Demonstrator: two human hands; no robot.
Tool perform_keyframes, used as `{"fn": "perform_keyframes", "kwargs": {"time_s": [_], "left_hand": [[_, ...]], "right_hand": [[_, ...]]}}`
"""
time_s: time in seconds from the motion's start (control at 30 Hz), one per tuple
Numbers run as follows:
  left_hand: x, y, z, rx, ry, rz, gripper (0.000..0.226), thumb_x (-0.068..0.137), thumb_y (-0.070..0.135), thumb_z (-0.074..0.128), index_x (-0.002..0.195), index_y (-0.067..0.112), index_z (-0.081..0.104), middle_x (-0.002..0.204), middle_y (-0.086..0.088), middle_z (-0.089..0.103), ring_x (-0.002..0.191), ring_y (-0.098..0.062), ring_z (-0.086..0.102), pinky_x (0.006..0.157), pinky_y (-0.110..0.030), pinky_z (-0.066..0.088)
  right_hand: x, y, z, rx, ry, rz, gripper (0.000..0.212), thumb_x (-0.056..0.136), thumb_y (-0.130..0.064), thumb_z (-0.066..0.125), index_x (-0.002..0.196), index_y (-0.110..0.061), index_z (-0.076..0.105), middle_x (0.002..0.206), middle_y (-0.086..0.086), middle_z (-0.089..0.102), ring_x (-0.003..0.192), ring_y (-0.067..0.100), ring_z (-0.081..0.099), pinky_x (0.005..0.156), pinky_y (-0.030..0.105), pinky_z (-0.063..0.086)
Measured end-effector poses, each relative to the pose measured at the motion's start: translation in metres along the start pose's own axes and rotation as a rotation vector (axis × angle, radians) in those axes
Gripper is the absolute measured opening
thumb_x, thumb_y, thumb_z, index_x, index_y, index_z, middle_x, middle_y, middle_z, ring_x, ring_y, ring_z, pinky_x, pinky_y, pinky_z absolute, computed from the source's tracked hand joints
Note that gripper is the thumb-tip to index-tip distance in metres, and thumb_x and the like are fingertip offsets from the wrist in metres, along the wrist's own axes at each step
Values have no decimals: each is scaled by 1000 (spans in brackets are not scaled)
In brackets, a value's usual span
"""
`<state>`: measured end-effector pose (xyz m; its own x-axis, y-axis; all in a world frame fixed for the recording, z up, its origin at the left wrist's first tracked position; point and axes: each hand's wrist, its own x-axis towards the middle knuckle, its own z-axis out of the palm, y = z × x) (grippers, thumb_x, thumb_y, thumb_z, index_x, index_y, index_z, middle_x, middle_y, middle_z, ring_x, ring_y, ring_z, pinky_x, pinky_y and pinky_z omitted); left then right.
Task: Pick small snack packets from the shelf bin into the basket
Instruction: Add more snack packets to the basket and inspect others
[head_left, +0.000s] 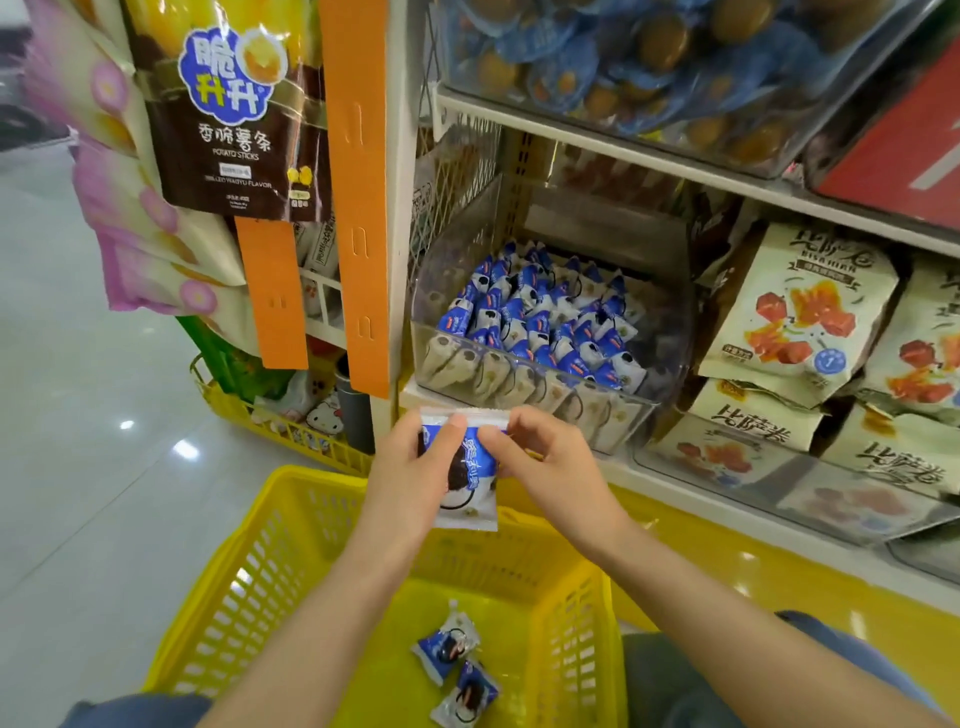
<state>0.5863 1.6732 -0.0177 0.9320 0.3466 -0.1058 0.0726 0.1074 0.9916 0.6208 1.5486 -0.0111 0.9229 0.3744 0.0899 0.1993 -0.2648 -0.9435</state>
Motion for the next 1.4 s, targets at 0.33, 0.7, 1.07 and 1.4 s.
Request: {"fn": "perform_keyframes", "kwargs": {"time_s": [0.33, 0.7, 1.07, 1.4], "left_hand": [[2, -18, -11, 236, -27, 110, 19, 94, 24, 48, 79, 16, 57, 70, -4, 61, 59, 0, 57, 53, -12, 44], [-4, -20, -10, -11, -83, -114, 20, 91, 30, 53, 83, 14, 62, 73, 1, 69, 66, -3, 66, 52, -13, 48], [-3, -32, -16, 143, -23, -94, 9, 86, 16, 63, 92, 23, 63, 87, 3, 69, 72, -4, 66, 58, -14, 53], [-4, -37, -18, 532, -96, 194, 21, 85, 17, 63, 72, 34, 61, 70, 15, 63, 69, 3, 57, 62, -8, 41]], "right_hand": [[0, 13, 12, -51, 9, -45, 8, 87, -19, 62, 80, -19, 62, 74, -2, 62, 71, 11, 56, 71, 42, 50], [-7, 17, 6, -496, 99, -422, 7, 87, -19, 63, 86, -13, 67, 78, -4, 60, 72, 8, 56, 61, 26, 49], [1, 27, -19, -106, -232, 449, 18, 87, -2, 57, 93, -18, 52, 89, 10, 66, 64, 7, 61, 59, 20, 51], [-3, 28, -10, -336, -249, 32, 40, 82, -40, 62, 120, -30, 52, 107, -15, 60, 98, -3, 57, 85, 16, 48]]}}
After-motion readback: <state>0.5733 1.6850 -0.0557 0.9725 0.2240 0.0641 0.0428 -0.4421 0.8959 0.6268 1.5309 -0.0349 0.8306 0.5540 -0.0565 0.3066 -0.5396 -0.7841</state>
